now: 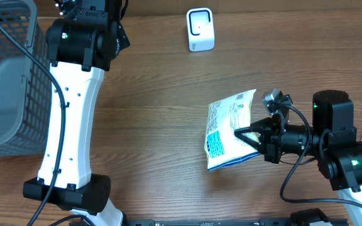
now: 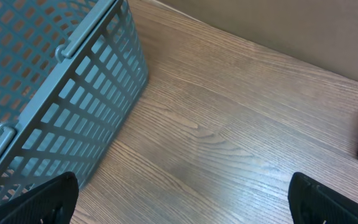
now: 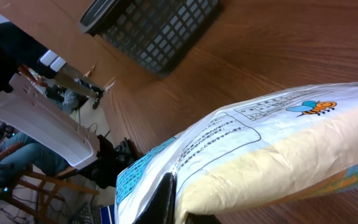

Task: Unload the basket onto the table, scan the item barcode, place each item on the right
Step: 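Raise the yellow bag and swing it toward the white scanner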

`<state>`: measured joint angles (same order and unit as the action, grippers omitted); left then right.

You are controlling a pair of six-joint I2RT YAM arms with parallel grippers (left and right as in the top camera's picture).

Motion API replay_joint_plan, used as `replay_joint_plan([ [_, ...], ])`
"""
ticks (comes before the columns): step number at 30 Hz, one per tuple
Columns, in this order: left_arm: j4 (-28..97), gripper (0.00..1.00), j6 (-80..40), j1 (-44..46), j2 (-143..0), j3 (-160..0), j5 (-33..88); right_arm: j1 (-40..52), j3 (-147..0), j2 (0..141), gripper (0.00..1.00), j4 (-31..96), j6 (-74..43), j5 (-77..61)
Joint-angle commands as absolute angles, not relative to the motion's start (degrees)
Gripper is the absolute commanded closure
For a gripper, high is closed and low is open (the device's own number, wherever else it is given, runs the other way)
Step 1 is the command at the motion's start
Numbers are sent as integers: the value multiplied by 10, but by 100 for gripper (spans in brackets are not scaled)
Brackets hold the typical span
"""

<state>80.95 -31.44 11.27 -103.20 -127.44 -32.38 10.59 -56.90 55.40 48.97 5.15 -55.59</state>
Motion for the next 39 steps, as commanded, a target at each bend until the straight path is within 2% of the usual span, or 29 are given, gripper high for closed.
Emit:
replay_joint_plan([
  [1,808,0,-324,116,-1038,-1280,-330,109,-580,544,96,479,95,-588],
  [8,808,0,-324,116,-1038,-1280,-330,109,-586,544,96,400,166,-723],
  [19,808,0,-324,116,-1038,-1280,-330,109,-586,545,96,169,130,-895],
  [25,808,0,-324,116,-1038,-1280,-330,109,-586,550,96,87,57,-900],
  [37,808,0,-324,116,-1038,-1280,-330,109,-586,566,96,86,55,-895],
  [39,808,0,-324,116,-1038,-1280,-330,109,-586,578,96,95,0,-813],
])
